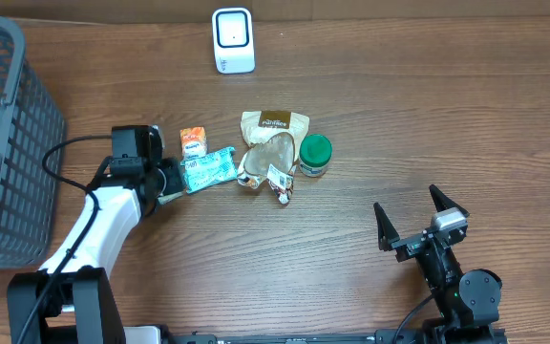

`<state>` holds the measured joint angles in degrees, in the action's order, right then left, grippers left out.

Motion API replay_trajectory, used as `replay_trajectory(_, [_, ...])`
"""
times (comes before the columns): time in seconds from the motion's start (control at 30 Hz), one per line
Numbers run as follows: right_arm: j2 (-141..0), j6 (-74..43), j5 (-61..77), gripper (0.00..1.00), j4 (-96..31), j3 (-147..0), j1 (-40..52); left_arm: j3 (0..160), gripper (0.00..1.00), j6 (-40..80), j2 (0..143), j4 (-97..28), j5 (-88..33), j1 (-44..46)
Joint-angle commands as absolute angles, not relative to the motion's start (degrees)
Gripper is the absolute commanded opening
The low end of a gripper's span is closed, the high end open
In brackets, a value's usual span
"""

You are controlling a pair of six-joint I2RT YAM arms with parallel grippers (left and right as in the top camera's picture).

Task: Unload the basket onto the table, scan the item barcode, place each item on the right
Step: 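Lift the Kleenex pack out of the basket and lower it to the table, then release the Kleenex pack beside the green packet and raise the left gripper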

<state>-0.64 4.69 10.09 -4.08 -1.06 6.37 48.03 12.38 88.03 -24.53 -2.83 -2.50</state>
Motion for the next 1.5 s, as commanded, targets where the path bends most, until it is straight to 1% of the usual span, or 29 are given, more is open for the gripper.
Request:
replay_trajectory(0.0, [-0.3, 4.6, 10.0, 1.00, -3.8, -0.5, 6.0, 55.7, 0.18, 14.4, 87.2, -31.8, 3.0, -2.9])
replay_trajectory(0.03, [-0.3, 4.6, 10.0, 1.00, -3.8, -0.5, 6.0, 57.3, 0.15, 14.7, 87.2, -34.3, 5.0, -2.9])
replay_trajectory(0.1, [-0.3, 4.6, 10.0, 1.00, -3.8, -0.5, 6.0, 60.0, 0.16, 16.8, 87.2, -38.9, 10.9, -3.0])
replay_trajectory(0.17, [-0.3, 4.6, 10.0, 1.00, -3.8, -0.5, 6.0, 60.1, 0.17, 17.2, 87.2, -40.2, 14.5, -3.0])
replay_trajectory(0.23, [-0.3, 4.6, 10.0, 1.00, -3.8, -0.5, 6.0, 59.5, 0.11, 17.2, 88.3, -40.6, 16.8, -3.1])
replay_trajectory(0.27, [-0.3, 4.6, 10.0, 1.00, -3.8, -0.5, 6.0, 59.1, 0.05, 17.2, 88.9, -40.4, 17.1, -3.1])
replay_trajectory(0.37, [-0.3, 4.6, 10.0, 1.00, -3.8, -0.5, 6.0, 58.2, 0.05, 19.9, 93.4, -40.1, 15.4, -3.1])
replay_trajectory(0.53, [-0.3, 4.6, 10.0, 1.00, -3.8, -0.5, 6.0, 58.2, 0.04, 20.0, 102.8, -36.5, 7.8, -2.2])
replay_trajectory(0.67, [-0.3, 4.6, 10.0, 1.00, -3.8, -0.5, 6.0, 58.2, 0.04, 20.0, 107.5, -33.9, 2.6, -1.4])
replay_trajectory(0.83, [-0.3, 4.6, 10.0, 1.00, -3.8, -0.5, 6.0, 58.2, 0.04, 20.8, 109.0, -27.9, -4.5, 1.0])
replay_trajectory(0.93, [-0.3, 4.6, 10.0, 1.00, -3.8, -0.5, 6.0, 58.2, 0.04, 20.8, 109.0, -24.6, -4.5, 3.3])
replay_trajectory(1.07, [-0.3, 4.6, 10.0, 1.00, -3.8, -0.5, 6.0, 58.2, 0.04, 20.5, 109.0, -20.9, -4.3, 8.6])
replay_trajectory(1.2, [-0.3, 4.6, 10.0, 1.00, -3.8, -0.5, 6.0, 58.3, 0.04, 20.4, 109.0, -21.6, -3.0, 11.6])
replay_trajectory(1.27, [-0.3, 4.6, 10.0, 1.00, -3.8, -0.5, 6.0, 58.7, 0.04, 20.8, 108.9, -23.2, -3.3, 11.6])
replay_trajectory(1.4, [-0.3, 4.6, 10.0, 1.00, -3.8, -0.5, 6.0, 62.1, 0.04, 20.8, 108.3, -29.8, -3.4, 10.5])
replay_trajectory(1.47, [-0.3, 4.6, 10.0, 1.00, -3.8, -0.5, 6.0, 65.6, 0.04, 19.9, 107.2, -35.2, -3.4, 9.5])
